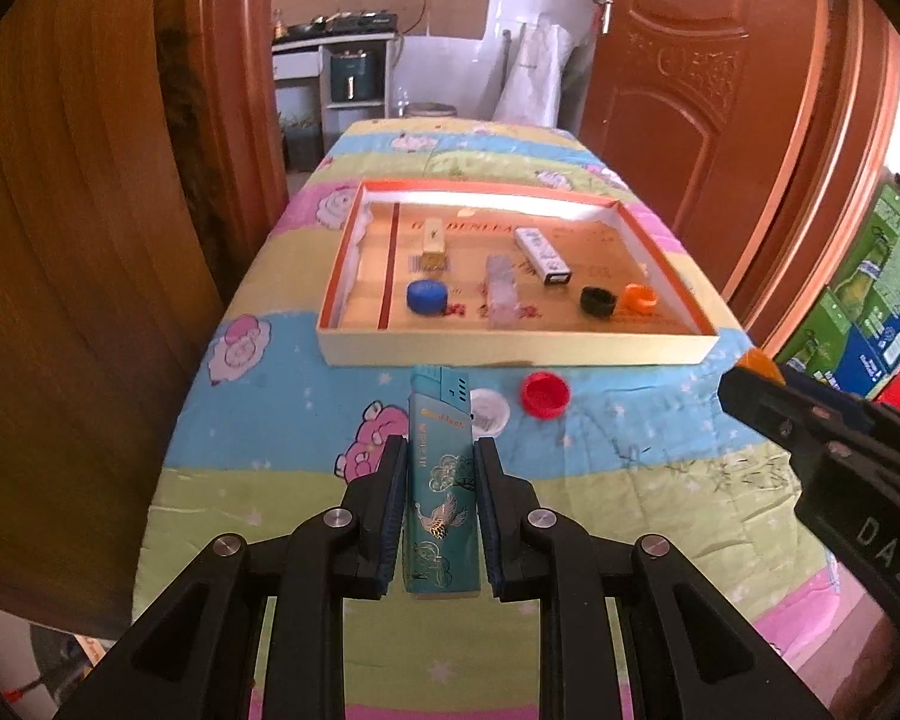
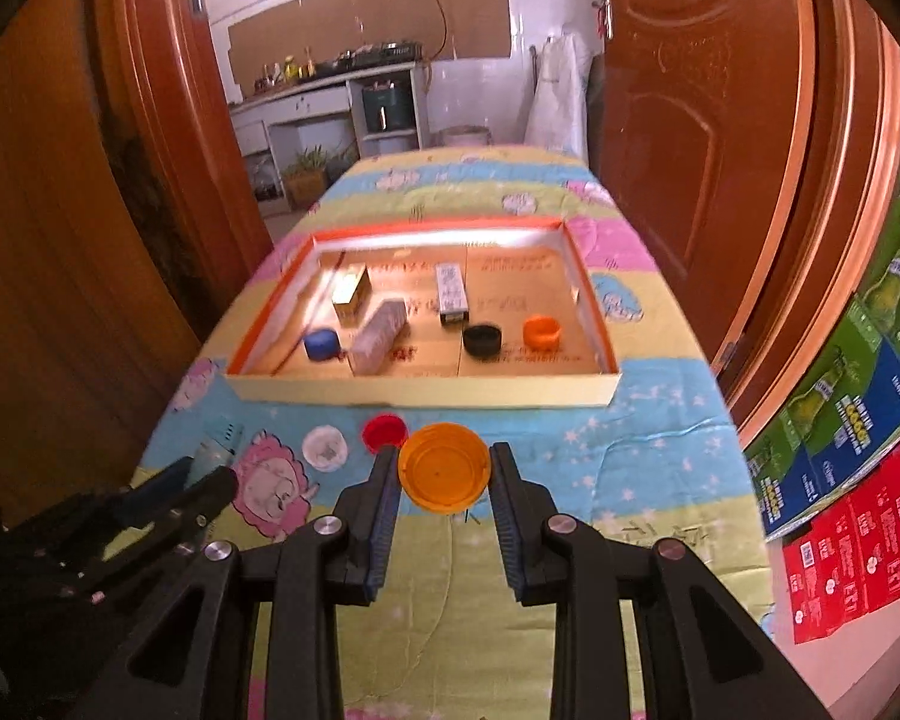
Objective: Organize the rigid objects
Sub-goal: 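Grasp the large orange cap with the right tool while the left tool holds the teal tube, then carry the teal tube and orange cap into the box lid with both tools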
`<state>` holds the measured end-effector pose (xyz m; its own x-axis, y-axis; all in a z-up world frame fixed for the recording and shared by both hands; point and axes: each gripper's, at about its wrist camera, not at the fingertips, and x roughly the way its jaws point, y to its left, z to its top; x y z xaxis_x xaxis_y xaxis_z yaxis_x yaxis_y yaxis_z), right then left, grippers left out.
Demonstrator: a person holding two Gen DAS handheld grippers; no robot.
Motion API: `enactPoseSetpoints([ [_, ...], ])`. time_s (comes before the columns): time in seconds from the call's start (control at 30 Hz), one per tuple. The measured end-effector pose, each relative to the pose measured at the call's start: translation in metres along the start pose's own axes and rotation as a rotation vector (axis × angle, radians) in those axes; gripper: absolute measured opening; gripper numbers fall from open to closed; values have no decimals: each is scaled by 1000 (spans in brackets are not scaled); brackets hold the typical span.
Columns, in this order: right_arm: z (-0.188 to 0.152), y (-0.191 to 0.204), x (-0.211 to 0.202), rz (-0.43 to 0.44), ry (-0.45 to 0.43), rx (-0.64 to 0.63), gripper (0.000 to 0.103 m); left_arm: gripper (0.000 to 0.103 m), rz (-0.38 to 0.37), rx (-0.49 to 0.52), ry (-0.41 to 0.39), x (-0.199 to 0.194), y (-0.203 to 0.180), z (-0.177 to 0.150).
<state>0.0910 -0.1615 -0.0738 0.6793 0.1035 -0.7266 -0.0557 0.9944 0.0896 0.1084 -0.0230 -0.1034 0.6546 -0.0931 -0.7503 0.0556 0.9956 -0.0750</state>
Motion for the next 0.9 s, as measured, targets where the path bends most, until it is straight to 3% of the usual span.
enactPoseSetpoints([
  [0.57,25,6,-28,26,-73,2,30,23,21,50,-116,-38,-4,37],
  [0.9,27,12,-30,29,-93,-10,30,23,6,46,-129,-45,-4,54],
])
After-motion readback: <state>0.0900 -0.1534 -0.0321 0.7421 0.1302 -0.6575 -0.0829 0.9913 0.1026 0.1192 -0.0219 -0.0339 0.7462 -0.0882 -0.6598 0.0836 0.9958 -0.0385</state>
